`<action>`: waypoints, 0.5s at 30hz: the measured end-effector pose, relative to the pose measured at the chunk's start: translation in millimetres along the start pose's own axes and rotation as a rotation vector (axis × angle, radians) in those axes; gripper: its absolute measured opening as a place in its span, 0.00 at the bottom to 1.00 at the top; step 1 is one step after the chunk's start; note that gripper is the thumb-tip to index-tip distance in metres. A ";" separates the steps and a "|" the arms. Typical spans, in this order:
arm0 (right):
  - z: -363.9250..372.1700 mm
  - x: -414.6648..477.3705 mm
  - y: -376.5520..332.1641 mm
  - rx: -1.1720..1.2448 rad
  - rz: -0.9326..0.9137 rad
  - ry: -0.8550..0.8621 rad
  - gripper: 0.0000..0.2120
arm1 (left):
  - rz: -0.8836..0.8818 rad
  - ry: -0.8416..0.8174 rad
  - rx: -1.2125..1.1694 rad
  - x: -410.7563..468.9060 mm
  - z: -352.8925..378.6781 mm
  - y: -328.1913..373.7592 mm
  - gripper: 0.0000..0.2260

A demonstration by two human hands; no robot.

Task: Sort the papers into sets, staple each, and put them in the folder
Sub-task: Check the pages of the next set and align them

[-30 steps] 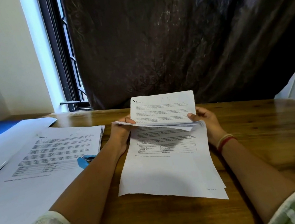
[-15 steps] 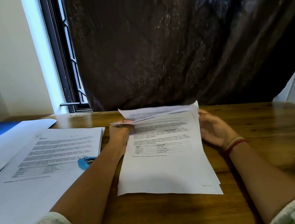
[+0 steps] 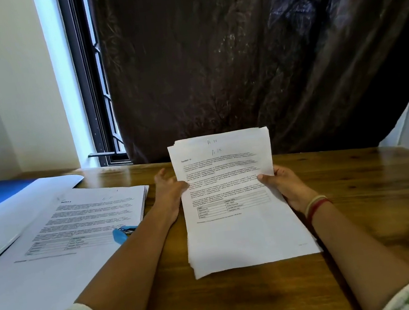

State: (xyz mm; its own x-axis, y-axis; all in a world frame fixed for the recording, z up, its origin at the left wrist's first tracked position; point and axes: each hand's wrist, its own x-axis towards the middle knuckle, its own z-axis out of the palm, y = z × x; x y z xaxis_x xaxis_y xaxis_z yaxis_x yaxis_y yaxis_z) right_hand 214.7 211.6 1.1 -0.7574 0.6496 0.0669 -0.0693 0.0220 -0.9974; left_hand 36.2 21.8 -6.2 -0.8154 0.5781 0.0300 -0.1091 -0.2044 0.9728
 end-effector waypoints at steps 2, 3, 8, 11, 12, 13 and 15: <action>3.9 -2.0 -3.8 0.063 -0.037 0.033 0.10 | -0.085 -0.114 0.030 -2.2 -1.3 4.3 0.19; 5.7 -2.2 -5.6 0.090 -0.057 0.053 0.11 | -0.127 -0.172 0.069 -7.4 -0.2 7.8 0.15; 13.2 -10.1 -20.9 0.111 -0.126 0.091 0.14 | -0.146 -0.211 0.209 -18.1 9.9 18.9 0.08; 12.6 -12.4 -26.7 0.035 -0.076 -0.029 0.15 | -0.083 -0.036 0.271 -16.9 14.7 21.5 0.04; 13.5 -12.7 -27.2 0.013 -0.056 -0.040 0.15 | -0.035 -0.008 0.240 -15.1 15.8 20.1 0.05; 14.9 -11.2 -25.7 0.035 -0.042 -0.020 0.16 | 0.028 0.012 0.213 -14.5 17.7 18.5 0.07; 19.0 -10.6 -24.4 0.187 -0.034 0.073 0.16 | 0.141 0.064 0.202 -15.3 21.7 17.6 0.08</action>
State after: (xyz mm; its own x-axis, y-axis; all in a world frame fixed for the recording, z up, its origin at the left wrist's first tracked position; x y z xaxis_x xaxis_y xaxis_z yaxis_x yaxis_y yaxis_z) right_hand 212.1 189.8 25.3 -0.7039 0.7044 0.0911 -0.2185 -0.0926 -0.9714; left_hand 59.1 26.5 15.5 -0.8494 0.5028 0.1605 0.1188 -0.1142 0.9863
